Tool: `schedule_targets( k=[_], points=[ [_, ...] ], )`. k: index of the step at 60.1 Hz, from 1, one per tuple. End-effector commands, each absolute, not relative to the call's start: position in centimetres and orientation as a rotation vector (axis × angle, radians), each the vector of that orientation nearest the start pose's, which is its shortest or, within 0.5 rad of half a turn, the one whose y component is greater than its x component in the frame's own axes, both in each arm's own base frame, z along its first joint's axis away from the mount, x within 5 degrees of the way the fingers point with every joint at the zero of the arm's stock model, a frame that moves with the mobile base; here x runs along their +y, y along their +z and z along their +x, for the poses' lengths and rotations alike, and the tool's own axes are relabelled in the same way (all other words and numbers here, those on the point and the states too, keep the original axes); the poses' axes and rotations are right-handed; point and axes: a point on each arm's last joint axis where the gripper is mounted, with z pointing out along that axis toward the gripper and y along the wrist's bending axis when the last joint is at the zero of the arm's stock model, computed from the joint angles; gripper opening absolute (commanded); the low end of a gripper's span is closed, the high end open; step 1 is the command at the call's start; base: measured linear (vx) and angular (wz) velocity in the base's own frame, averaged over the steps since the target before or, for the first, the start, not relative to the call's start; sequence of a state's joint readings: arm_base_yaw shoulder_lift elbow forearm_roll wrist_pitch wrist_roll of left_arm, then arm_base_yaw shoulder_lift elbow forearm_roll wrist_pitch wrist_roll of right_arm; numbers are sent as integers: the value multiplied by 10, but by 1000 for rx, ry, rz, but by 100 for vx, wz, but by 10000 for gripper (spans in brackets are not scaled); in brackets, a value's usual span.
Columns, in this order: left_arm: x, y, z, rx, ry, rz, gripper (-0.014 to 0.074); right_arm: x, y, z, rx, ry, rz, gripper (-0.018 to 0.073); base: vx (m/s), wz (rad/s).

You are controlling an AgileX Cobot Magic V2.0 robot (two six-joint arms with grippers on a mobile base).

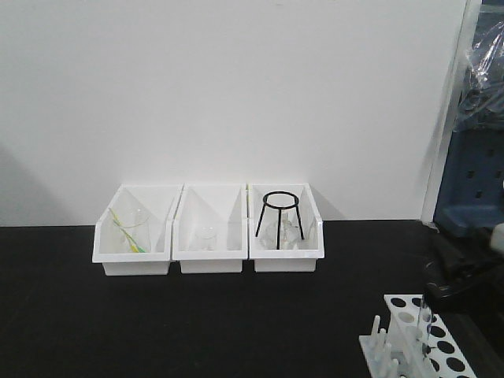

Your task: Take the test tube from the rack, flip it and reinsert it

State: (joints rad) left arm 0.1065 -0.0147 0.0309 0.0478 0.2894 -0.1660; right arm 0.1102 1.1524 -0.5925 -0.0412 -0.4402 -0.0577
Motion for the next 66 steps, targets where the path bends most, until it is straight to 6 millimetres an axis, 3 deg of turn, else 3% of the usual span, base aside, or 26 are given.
schedule_targets(
  k=[1,5,17,24,36,56,66],
  points=[
    [6,185,55,1689,-10,-195,-6,26,335,218,1503,14,-176,166,0,0],
    [6,185,55,1689,-10,-195,-6,23,336,199,1547,12,-175,-15,0,0],
    [6,185,55,1689,-10,-195,-6,15,306,131,1480,42,-140,-13,0,0],
    [6,185,55,1689,-10,-195,-6,13,284,107,1429,17,-162,-12,0,0],
    [6,185,55,1689,-10,-195,-6,11,256,85,1401,16,-160,-12,0,0],
    [6,185,55,1689,-10,-195,-6,12,218,81,1495,30,-184,-12,0,0],
    [6,185,55,1689,-10,-195,-6,12,206,69,1508,63,-205,-12,0,0]
  ],
)
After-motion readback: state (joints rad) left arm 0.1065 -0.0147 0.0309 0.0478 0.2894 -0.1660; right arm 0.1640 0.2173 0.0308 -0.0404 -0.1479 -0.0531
